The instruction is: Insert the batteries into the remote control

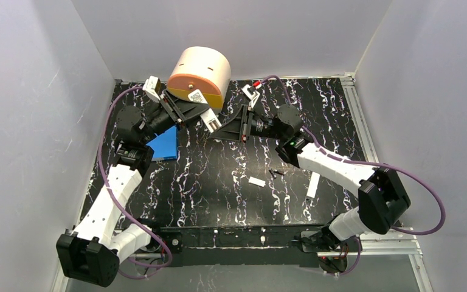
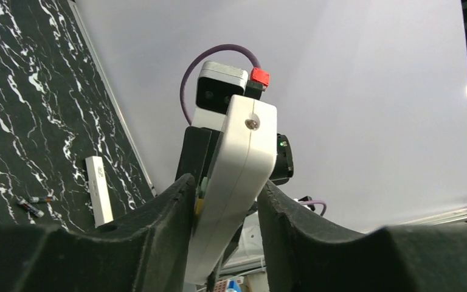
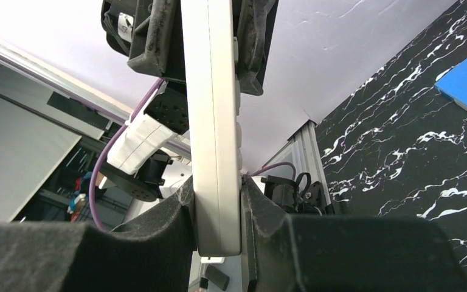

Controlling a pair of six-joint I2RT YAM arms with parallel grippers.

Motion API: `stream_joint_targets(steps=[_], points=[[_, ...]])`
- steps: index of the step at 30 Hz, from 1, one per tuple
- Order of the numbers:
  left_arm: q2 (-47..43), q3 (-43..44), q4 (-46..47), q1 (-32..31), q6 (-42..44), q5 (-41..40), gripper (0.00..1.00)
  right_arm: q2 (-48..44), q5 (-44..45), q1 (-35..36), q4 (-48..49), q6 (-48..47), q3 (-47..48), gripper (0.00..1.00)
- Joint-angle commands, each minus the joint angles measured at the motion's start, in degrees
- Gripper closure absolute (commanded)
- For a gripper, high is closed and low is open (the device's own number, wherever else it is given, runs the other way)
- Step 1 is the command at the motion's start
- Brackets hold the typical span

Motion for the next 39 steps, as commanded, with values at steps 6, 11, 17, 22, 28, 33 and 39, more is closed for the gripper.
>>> stream_joint_targets(steps=[6, 11, 17, 22, 28, 33, 39], points=[[2.15, 3.49, 2.81, -0.28, 4.30, 1.49, 0.99, 1.26, -3.25, 0.48, 4.83, 3.69, 2.79, 0.71], [1.67, 2.94, 2.73, -0.14, 9.21, 1.68, 1.00, -2.29, 1.97, -1.25, -7.09, -2.81, 1.71, 0.21], [1.42, 3.05, 2.34, 0.47, 19.66, 7.03, 1.00, -14.65, 10.65, -6.05, -22.68, -16.74, -2.40, 0.08], [2.10, 4.00, 0.81, 1.26, 25.15, 12.13, 1.00, -24.14, 24.65, -9.42, -41.36, -23.58, -3.51, 0.09], [2.79, 5.84, 0.95, 1.21, 28.97, 23.05, 1.00, -21.96, 49.97, -9.68, -71.30, -25.73, 3.42, 0.28], [3.15, 5.07, 0.42, 1.21, 28.55, 22.59, 1.00, -14.85, 49.96, -9.72, -79.53, -31.07, 4.78, 0.38], [3.54, 4.96, 0.16, 1.21, 27.38, 22.60, 1.00, -9.43, 49.10, -9.37, -81.50, -39.58, 0.14, 0.56]])
